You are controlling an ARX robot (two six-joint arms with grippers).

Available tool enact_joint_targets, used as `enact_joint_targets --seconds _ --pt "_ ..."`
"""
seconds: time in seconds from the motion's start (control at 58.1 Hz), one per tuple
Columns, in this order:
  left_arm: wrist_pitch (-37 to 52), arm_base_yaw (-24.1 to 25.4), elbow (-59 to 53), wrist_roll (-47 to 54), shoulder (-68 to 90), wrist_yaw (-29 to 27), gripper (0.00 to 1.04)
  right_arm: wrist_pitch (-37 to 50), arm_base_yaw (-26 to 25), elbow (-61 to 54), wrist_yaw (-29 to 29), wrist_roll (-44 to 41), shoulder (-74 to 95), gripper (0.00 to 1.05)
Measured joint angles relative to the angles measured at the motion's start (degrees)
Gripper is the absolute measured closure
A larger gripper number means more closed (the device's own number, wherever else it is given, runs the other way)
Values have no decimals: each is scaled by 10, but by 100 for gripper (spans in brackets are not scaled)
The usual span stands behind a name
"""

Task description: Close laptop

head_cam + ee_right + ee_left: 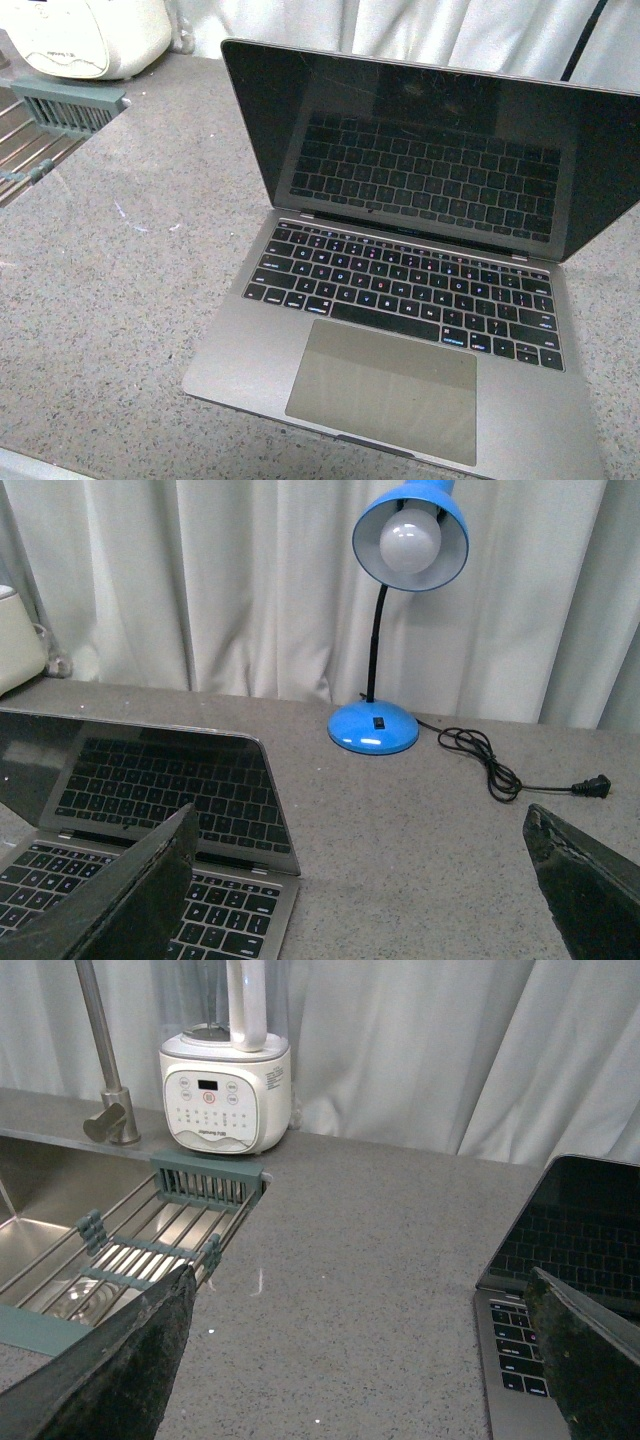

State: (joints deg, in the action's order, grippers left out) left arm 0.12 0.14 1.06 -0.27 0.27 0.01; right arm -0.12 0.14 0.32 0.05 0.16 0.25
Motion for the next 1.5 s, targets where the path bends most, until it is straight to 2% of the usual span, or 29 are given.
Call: enact_joint_targets --seconds 1.496 --pt "0 0 0 0 0 0 6 0 0 0 0 0 0 9"
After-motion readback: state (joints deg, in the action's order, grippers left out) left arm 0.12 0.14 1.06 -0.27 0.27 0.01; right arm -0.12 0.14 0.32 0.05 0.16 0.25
